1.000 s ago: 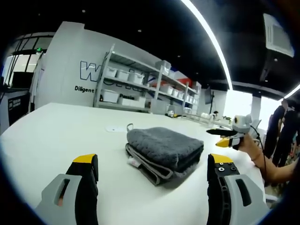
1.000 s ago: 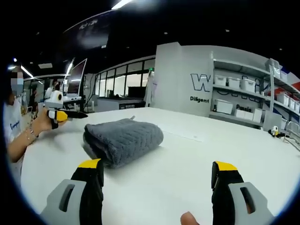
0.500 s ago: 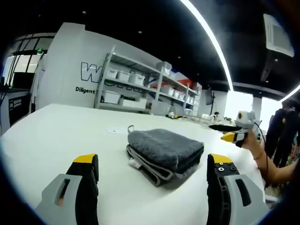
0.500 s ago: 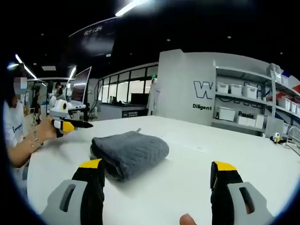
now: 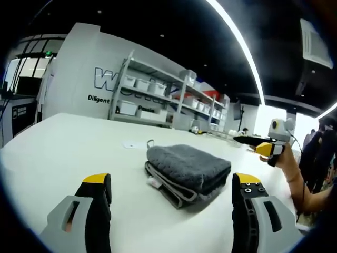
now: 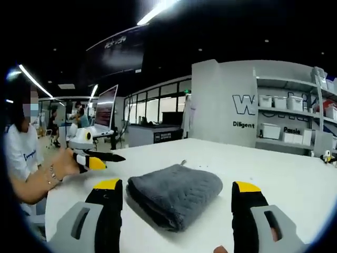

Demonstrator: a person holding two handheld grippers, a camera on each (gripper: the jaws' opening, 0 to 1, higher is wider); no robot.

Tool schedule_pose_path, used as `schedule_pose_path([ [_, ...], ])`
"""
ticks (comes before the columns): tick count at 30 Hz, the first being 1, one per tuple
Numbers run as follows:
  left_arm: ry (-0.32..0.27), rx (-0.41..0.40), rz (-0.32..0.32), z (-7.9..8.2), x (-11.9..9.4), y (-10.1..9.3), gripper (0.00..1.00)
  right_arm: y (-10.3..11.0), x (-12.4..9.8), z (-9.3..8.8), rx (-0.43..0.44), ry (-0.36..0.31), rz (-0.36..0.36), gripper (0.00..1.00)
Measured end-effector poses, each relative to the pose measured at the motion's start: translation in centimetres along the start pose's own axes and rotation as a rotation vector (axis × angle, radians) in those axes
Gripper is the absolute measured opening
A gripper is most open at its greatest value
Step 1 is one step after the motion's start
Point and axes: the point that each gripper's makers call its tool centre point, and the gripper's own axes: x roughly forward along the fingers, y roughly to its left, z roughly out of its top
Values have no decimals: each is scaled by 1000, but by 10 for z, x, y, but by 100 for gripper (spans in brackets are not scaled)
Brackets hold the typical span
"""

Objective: Open the folded towel by lifting each exposed corner and separating the folded layers until the towel lies flat within the target outline without major curled edges

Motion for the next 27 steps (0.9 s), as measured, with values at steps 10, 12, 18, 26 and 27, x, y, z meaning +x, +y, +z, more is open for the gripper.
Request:
schedule_pose_path([
  [10, 32, 0, 68, -8, -6, 10, 93, 41, 28, 7, -86, 33, 68, 65],
  [12, 31, 0, 83, -8, -8, 11, 93, 58, 36, 4, -160, 68, 92, 59],
  [18, 32, -2, 63, -7, -8, 9, 93, 81, 54, -8, -223, 131, 136, 52],
  [26, 43, 32, 46, -7, -9, 5, 93, 94, 80, -31, -320, 237, 135, 40],
  [27, 42, 28, 46, -7, -10, 5, 93, 94, 82, -33, -321, 244, 135, 39],
])
